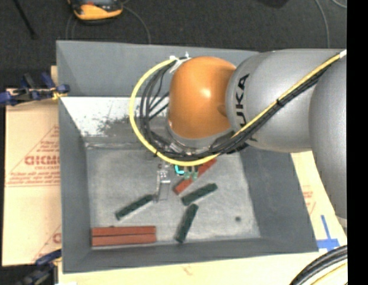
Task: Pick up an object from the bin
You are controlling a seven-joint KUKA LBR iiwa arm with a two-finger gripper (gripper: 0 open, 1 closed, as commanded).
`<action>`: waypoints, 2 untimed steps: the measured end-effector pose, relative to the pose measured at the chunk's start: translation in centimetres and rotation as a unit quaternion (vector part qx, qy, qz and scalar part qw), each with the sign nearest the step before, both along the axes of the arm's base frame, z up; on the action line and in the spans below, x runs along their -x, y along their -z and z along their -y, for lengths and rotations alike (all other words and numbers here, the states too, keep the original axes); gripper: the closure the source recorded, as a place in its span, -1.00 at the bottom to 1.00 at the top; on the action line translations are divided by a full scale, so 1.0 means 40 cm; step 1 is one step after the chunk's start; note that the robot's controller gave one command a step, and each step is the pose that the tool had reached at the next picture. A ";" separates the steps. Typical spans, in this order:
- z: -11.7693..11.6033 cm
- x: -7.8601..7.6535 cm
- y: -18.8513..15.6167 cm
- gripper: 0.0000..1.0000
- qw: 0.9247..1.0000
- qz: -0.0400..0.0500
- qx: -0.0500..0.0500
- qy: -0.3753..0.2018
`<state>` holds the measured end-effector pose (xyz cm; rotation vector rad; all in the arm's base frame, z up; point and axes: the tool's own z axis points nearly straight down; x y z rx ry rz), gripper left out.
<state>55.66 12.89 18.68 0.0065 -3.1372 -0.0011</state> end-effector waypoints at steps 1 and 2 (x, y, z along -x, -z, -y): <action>0.001 -0.004 -0.010 -1.00 1.000 0.004 0.000 0.001; 0.012 0.001 0.084 -1.00 0.999 0.007 0.000 -0.032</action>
Offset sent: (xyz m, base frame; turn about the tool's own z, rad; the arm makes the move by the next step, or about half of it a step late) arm -0.0100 -0.0133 -0.1168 -0.1961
